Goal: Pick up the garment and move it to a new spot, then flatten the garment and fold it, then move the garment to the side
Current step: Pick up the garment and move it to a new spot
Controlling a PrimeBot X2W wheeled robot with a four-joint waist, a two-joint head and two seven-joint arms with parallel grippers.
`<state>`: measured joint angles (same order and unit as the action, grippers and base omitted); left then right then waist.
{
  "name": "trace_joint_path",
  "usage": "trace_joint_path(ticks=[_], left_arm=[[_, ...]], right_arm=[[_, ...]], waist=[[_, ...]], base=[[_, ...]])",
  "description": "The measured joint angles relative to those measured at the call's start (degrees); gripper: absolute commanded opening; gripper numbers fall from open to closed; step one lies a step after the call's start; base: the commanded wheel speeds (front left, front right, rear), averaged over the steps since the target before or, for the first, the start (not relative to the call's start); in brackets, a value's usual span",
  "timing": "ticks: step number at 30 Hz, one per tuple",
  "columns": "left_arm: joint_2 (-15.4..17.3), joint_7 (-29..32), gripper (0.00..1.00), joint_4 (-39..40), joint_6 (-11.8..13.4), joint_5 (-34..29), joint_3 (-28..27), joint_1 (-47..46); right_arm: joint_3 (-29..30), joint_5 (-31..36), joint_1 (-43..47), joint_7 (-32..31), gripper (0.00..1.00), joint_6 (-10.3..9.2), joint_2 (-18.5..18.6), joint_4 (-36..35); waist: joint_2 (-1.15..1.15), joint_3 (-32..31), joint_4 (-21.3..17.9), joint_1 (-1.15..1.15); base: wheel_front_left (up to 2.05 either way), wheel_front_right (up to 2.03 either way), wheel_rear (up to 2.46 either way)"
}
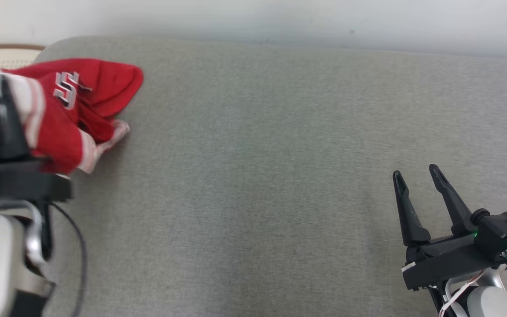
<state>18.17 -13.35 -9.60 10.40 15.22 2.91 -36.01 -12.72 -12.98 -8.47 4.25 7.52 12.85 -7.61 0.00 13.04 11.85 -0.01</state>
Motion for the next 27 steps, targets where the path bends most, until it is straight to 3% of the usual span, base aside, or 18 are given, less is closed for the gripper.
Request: trace_joint_path(ticks=[4,11,19,27], left_arm=[[-1.7,4.2,0.00,14.3,1.3,-3.5,5.5,6.0],[-4.6,8.7,0.00,23.9,0.2,-6.5,15.6,10.4],[-9.7,10.3,0.00,20.7,-4.0,-6.7,26.8,10.7],[-13.5,9.6,0.00,12.2,-7.3,-6.9,32.9,3.5]], right_arm=[[0.6,0.2,0.0,0.8,1.00,0.00,-1.0,0.7],[1.5,0.2,-0.6,1.9,1.00,0.00,-2.2,1.3],[2.2,-0.3,-1.8,3.9,1.00,0.00,-3.1,2.4],[2.0,-1.4,-2.9,6.2,1.00,-0.01,-4.7,5.0]], waist=[[0.00,-0.9,-2.4,0.00],[0.00,-0.9,-6.4,0.00],[0.00,0.4,-12.0,0.00],[0.00,2.4,-19.4,0.01]], base=[[0.00,0.00,0.00],[0.00,0.00,0.00],[0.00,0.00,0.00],[0.00,0.00,0.00]])
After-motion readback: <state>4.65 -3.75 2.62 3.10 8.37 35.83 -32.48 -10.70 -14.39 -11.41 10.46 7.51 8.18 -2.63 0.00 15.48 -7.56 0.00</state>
